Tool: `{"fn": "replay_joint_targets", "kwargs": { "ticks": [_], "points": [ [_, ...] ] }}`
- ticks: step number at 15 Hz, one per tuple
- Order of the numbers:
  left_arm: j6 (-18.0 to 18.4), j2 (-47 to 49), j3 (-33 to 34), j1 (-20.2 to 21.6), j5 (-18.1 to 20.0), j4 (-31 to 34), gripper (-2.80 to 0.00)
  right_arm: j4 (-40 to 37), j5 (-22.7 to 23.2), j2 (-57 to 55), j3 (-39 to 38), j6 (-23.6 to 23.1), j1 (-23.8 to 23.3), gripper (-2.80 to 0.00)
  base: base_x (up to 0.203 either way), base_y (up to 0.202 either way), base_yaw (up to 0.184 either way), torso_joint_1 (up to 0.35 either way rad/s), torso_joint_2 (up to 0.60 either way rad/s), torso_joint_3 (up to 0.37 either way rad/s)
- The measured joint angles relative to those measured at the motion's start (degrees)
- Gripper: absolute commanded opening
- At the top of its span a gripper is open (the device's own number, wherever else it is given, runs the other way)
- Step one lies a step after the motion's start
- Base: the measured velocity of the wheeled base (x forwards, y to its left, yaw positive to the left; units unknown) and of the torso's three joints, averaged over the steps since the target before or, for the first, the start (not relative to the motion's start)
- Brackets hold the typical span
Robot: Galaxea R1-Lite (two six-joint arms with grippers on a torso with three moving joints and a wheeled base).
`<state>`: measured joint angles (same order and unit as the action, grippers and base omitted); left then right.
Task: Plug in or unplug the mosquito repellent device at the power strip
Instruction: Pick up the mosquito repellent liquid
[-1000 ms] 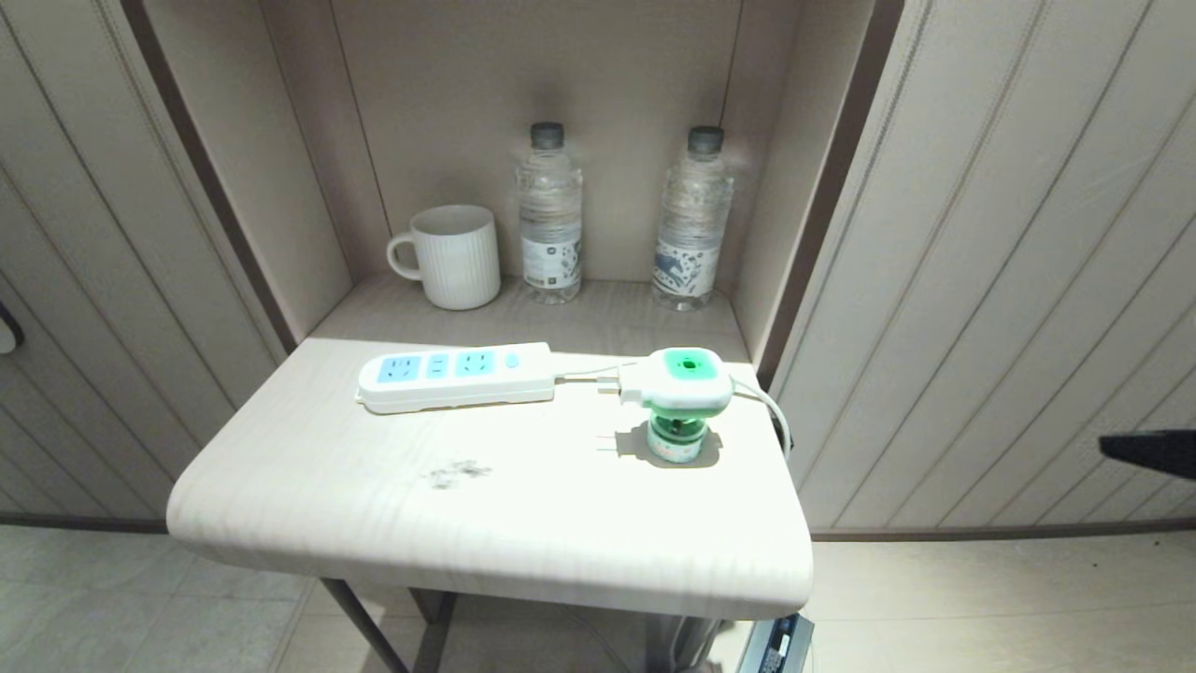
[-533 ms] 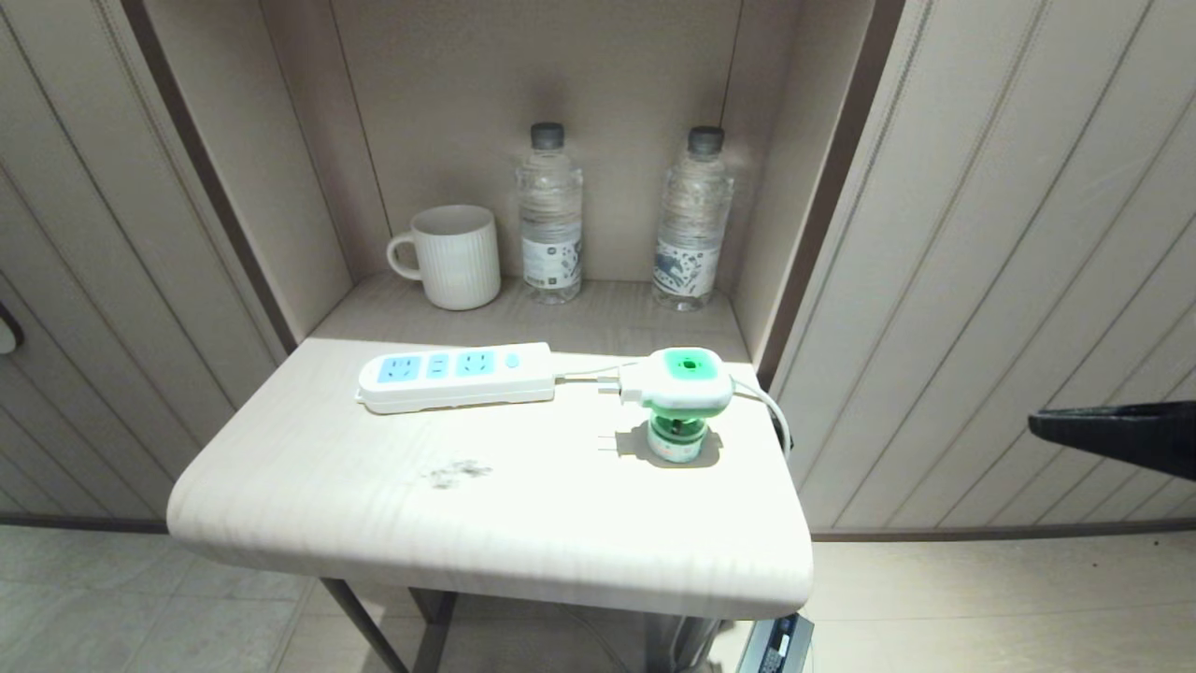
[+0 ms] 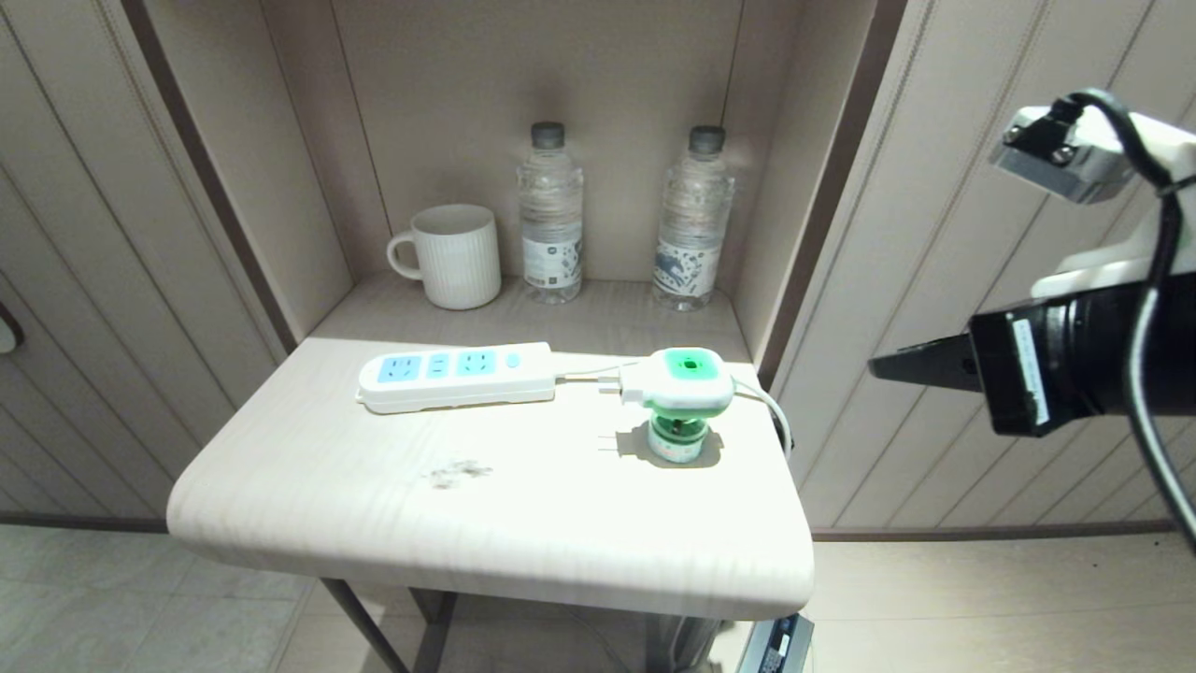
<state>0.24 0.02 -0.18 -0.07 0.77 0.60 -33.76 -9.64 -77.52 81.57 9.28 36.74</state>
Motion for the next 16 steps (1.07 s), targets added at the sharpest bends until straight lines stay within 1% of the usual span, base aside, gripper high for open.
{"fn": "replay_joint_targets", "kwargs": {
  "ticks": [5, 7, 9, 10, 12, 16],
  "points": [
    [0.0, 0.0, 0.0, 0.0, 0.0, 0.0, -2.8, 0.2, 0.9, -3.1, -1.7, -0.6, 2.7, 0.0, 0.0, 0.0, 0.0, 0.0, 0.0, 0.0],
    [0.0, 0.0, 0.0, 0.0, 0.0, 0.0, -2.8, 2.2, 2.2, -3.4, -2.7, -2.7, 4.1, 0.0, 0.0, 0.0, 0.0, 0.0, 0.0, 0.0],
    [0.0, 0.0, 0.0, 0.0, 0.0, 0.0, -2.8, 5.7, 2.6, -3.8, -3.8, -6.5, 4.6, 0.0, 0.0, 0.0, 0.0, 0.0, 0.0, 0.0],
    [0.0, 0.0, 0.0, 0.0, 0.0, 0.0, -2.8, 7.5, 2.6, -4.3, -4.1, -7.4, 4.7, 0.0, 0.0, 0.0, 0.0, 0.0, 0.0, 0.0],
    [0.0, 0.0, 0.0, 0.0, 0.0, 0.0, -2.8, 10.8, 2.8, -5.7, -4.3, -8.0, 4.9, 0.0, 0.0, 0.0, 0.0, 0.0, 0.0, 0.0],
    [0.0, 0.0, 0.0, 0.0, 0.0, 0.0, -2.8, 12.6, 2.8, -9.0, -3.6, -8.0, 6.5, 0.0, 0.0, 0.0, 0.0, 0.0, 0.0, 0.0]
  ]
}}
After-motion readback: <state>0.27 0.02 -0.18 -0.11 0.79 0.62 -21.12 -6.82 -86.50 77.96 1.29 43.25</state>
